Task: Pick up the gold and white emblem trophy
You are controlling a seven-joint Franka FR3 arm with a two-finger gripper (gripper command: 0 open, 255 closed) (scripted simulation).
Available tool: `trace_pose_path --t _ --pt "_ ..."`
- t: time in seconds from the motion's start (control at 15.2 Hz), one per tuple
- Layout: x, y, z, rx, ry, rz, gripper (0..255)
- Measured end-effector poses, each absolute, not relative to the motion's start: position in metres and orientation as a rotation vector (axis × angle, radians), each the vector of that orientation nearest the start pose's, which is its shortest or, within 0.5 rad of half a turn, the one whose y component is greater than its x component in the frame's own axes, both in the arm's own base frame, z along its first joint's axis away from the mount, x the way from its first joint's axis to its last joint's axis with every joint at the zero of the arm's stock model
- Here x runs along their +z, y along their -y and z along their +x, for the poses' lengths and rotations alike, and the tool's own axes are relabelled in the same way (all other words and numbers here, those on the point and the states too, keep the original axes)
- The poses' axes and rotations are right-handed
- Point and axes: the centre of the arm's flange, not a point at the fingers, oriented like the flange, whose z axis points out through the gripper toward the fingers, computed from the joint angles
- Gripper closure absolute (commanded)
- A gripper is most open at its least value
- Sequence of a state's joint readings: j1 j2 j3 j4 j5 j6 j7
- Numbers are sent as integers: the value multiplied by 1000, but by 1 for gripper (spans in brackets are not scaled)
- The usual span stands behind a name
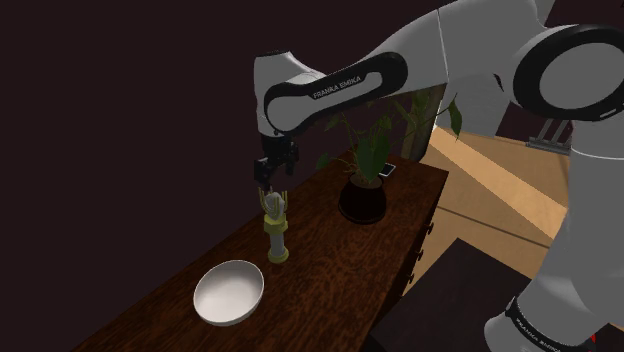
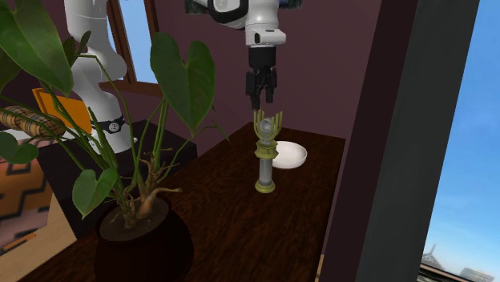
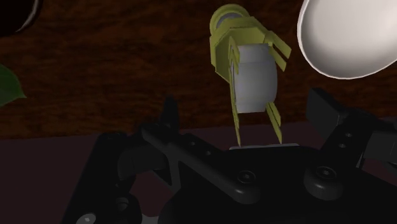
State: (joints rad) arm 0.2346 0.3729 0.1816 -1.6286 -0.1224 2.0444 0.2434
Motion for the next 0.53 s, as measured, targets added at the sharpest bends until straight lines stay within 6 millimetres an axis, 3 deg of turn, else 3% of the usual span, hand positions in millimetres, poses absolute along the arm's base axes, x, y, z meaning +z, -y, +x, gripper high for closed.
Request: trace_pose_path --t 0.13,0.53 --pt "403 -267 630 -97 358 -3146 0" --pt "372 -271 633 -97 367 -3145 0"
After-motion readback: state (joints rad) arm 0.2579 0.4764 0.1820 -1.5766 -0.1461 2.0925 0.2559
